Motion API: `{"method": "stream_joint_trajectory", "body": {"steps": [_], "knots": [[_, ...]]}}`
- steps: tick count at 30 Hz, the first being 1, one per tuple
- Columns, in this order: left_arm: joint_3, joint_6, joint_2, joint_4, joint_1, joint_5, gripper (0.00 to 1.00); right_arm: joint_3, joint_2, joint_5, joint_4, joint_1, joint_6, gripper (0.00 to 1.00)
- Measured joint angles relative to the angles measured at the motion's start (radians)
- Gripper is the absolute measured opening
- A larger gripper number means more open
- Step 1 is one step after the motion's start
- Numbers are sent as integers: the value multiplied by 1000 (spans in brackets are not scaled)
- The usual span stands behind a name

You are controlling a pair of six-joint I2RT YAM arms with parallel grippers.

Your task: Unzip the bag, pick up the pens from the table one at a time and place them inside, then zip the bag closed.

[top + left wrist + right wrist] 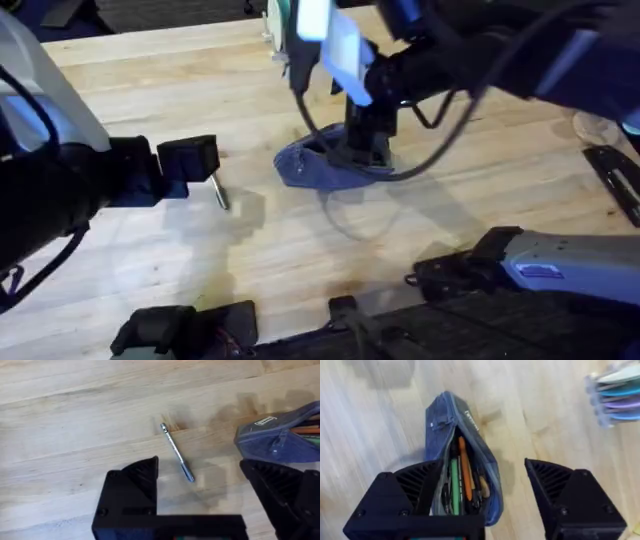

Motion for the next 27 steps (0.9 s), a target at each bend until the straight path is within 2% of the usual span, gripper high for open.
{"method": "stream_joint_trajectory", "body": {"steps": [8,11,15,19,27], "knots": [[0,-17,7,7,0,-23,993,0,-172,0,-2,0,81,998],[0,-45,36,8,0,-32,994,0,-243,-1,-3,0,108,998],[0,-100,127,8,0,-37,994,0,-331,-3,-7,0,122,998],[0,-124,237,11,0,-38,994,0,-394,-4,-26,0,129,998],[0,-144,437,57,1,-43,993,0,-432,-7,-45,0,132,998]]}}
